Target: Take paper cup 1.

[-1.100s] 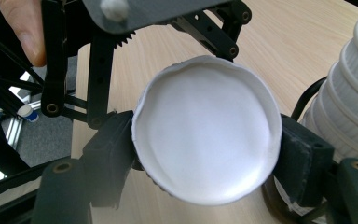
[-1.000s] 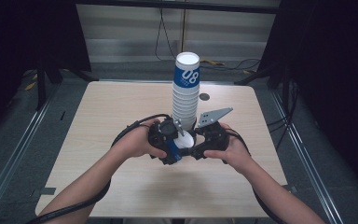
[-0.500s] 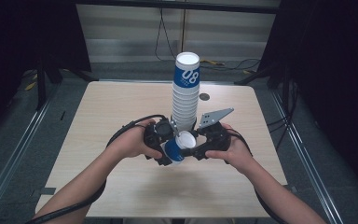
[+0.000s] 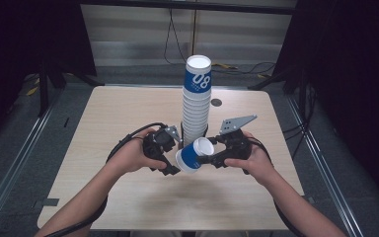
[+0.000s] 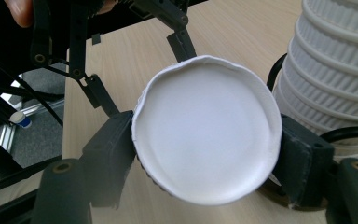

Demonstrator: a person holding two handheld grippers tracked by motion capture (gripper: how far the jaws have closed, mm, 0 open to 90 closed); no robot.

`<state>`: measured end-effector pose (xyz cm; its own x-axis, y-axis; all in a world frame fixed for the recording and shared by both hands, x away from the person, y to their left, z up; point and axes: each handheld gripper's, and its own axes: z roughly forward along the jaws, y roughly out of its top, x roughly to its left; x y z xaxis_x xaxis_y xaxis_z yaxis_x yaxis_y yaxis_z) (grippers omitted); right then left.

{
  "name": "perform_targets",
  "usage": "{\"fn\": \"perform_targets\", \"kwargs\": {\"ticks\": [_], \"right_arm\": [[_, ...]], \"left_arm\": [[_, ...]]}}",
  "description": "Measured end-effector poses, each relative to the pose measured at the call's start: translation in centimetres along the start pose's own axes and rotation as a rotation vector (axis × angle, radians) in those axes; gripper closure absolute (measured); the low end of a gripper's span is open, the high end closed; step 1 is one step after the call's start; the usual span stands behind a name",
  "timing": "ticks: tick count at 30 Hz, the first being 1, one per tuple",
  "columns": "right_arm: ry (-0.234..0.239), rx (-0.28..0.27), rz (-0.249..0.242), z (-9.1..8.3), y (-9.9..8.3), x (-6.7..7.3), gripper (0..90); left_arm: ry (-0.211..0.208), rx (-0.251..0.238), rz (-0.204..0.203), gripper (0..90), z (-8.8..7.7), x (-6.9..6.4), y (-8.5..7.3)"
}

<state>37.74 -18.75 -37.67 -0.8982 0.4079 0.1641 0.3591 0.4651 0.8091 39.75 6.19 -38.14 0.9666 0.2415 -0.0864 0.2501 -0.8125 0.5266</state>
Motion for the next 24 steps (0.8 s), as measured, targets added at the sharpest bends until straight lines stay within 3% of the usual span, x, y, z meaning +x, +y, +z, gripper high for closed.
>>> {"fn": "perform_targets", "kwargs": {"ticks": [2, 6, 11, 17, 20, 24], "right_arm": [[-0.001, -0.01, 0.005, -0.1, -0.1, 0.0, 27.7], [0.007, -0.026, 0.019, -0.3, -0.3, -0.1, 27.6], [0.014, -0.048, 0.039, -0.4, -0.5, -0.4, 27.6], [0.011, -0.04, 0.041, -0.5, -0.7, -0.5, 27.7], [0.007, -0.039, 0.047, -0.6, -0.8, -0.5, 27.7], [0.003, -0.054, 0.054, -1.1, -0.9, -0.7, 27.7]], "left_arm": [[-0.004, -0.035, -0.03, 17.6, 0.2, 0.0, -0.4], [0.015, -0.079, -0.048, 17.5, 0.6, 0.0, -0.9], [-0.005, -0.136, -0.064, 17.2, 1.0, 0.1, -1.5], [-0.002, -0.177, -0.086, 16.3, 1.4, 0.1, -1.7], [0.013, -0.173, -0.065, 16.0, 1.3, 0.1, -1.7], [0.038, -0.19, -0.075, 16.0, 1.0, 0.1, -1.7]]}}
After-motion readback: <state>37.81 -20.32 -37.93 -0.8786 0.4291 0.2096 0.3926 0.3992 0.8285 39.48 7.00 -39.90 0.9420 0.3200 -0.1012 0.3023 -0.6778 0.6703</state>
